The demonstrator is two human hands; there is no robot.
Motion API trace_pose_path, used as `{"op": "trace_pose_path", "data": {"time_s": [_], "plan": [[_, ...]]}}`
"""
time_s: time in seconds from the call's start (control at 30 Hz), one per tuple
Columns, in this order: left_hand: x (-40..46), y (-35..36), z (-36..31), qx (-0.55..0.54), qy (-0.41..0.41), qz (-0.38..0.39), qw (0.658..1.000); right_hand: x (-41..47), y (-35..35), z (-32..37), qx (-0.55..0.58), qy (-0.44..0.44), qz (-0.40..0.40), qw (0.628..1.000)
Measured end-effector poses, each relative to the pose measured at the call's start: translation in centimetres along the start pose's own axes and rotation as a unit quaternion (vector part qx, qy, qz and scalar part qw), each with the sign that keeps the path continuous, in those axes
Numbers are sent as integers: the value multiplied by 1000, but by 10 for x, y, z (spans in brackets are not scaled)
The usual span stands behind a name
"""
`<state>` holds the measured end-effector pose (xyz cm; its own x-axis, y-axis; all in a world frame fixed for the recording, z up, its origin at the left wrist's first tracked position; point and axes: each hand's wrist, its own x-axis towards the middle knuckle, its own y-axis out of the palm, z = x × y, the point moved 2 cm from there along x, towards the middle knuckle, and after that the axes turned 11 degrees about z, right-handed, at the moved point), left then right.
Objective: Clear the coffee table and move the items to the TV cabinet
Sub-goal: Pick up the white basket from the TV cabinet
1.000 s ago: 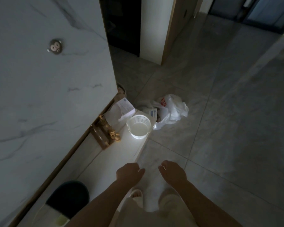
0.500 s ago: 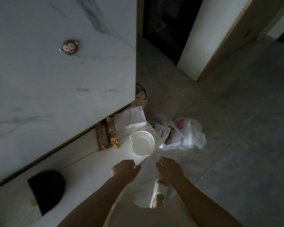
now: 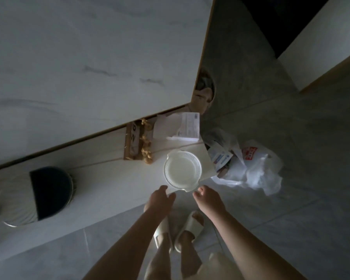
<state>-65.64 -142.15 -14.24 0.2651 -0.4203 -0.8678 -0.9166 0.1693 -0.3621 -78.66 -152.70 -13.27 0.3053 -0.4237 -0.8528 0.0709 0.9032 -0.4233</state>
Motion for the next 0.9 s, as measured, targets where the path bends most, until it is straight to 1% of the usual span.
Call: {"op": "trace_pose_path", "data": {"time_s": [0.17,0.33,0.43,0.5,0.6,0.67,0.8,0.9], "plan": [[64,0,4,-48,-16,-5,999,55,15,-7,29,35,-60,997],[127,4,19,-96,-50,-32,994,109,40,-13,34,66,-72,995],[155,6,28,-100,-51,-40,993,130,47,-14,68,80,-112,988],[170,9,34,-111,-46,-37,992,138,49,-16,88,85,-123,985],[174,11,36,-146,-23,-26,989,141,48,-18,87,83,-123,985],[172,12,39,-162,-14,-31,986,139,47,-18,83,82,-122,986],[149,13,46,-195,-21,-32,980,125,43,-13,72,67,-122,988],[123,12,56,-239,-34,-31,970,112,42,-3,63,42,-101,992]]}}
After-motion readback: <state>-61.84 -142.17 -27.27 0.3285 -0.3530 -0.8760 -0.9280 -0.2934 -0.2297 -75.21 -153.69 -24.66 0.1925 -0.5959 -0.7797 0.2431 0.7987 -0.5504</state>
